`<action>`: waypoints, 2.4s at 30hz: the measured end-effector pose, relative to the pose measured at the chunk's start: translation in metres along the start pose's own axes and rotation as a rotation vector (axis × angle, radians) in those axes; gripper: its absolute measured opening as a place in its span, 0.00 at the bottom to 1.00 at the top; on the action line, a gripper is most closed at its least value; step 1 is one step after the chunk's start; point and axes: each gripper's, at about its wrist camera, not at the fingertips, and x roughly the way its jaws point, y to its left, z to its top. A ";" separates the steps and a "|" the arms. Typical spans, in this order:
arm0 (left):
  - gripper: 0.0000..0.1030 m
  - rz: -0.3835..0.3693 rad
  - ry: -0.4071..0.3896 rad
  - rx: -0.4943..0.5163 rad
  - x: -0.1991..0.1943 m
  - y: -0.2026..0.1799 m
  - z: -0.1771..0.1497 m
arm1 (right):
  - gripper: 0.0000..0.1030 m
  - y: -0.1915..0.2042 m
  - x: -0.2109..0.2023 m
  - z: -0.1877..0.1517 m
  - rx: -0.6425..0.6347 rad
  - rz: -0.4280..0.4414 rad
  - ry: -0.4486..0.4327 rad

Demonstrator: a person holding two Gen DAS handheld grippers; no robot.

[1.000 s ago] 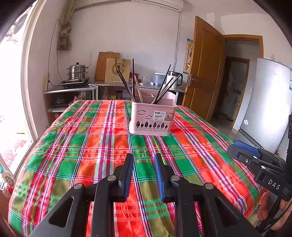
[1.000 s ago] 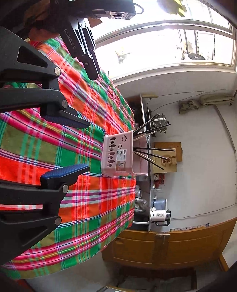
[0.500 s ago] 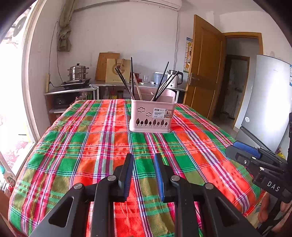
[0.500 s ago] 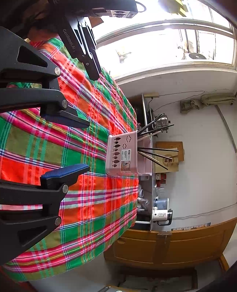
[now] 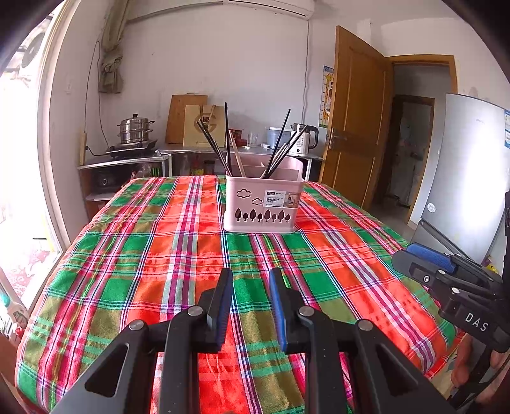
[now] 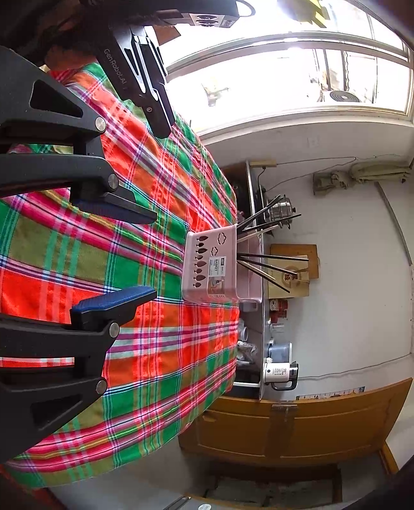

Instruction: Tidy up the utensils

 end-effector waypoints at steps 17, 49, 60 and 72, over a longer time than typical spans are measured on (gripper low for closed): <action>0.22 0.002 0.002 0.005 -0.001 -0.002 -0.001 | 0.41 0.002 0.001 0.000 0.003 0.006 0.010; 0.22 -0.001 -0.004 0.018 -0.003 -0.005 0.000 | 0.41 0.001 0.002 0.002 0.004 0.006 0.010; 0.22 0.014 -0.010 0.025 -0.003 -0.005 -0.001 | 0.41 0.002 0.002 0.001 0.008 0.008 0.014; 0.24 0.042 -0.010 0.056 -0.001 -0.010 -0.005 | 0.41 0.003 0.004 0.000 0.006 0.008 0.018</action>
